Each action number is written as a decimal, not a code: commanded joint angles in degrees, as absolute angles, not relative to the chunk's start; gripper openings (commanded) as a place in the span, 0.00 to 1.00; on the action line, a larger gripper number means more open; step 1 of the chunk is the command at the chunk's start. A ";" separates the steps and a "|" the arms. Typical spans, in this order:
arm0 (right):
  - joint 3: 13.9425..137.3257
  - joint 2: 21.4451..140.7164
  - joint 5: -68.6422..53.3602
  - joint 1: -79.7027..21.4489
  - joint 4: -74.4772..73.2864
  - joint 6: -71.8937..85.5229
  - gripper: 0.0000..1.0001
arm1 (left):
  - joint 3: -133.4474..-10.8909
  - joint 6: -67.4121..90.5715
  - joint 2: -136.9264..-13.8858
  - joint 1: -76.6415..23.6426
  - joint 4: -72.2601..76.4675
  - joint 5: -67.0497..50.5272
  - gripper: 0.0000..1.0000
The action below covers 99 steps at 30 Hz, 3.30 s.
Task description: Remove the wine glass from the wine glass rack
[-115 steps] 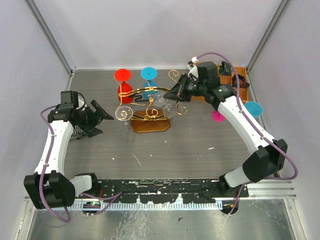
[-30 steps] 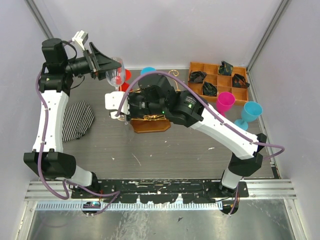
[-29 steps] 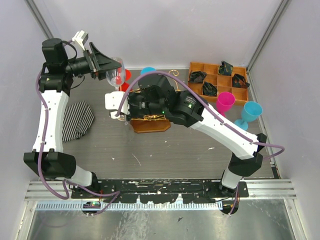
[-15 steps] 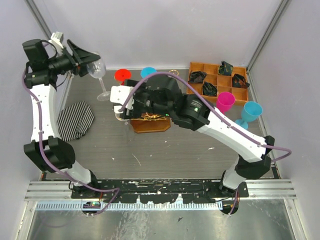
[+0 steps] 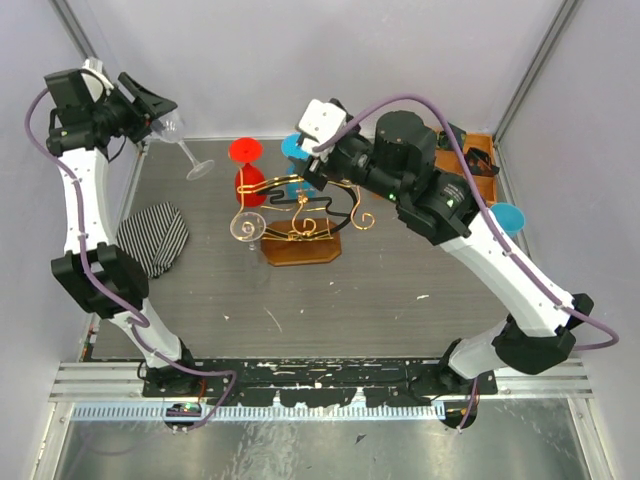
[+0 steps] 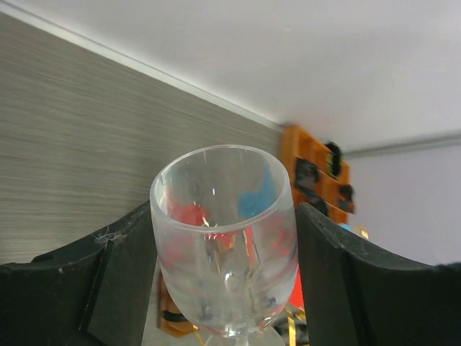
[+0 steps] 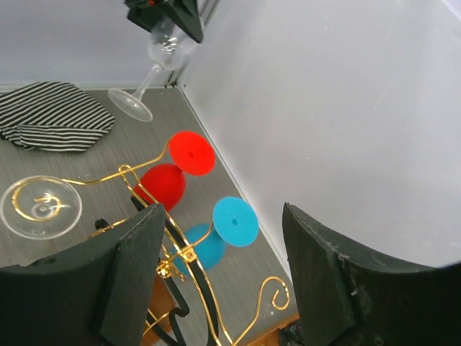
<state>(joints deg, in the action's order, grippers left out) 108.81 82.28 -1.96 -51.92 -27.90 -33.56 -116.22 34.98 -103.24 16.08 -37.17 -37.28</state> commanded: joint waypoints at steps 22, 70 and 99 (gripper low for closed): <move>96.85 82.19 -20.70 -33.12 -10.40 -17.68 0.71 | -81.39 5.86 -108.66 -1.71 23.23 24.86 0.60; 94.32 87.40 -26.66 -29.09 -5.66 -10.64 0.71 | -62.89 -9.73 -125.62 -5.79 80.83 35.37 0.80; 106.38 89.36 -21.90 -29.01 -17.84 -0.18 0.75 | -53.95 -7.48 -116.75 -7.91 79.92 38.51 0.98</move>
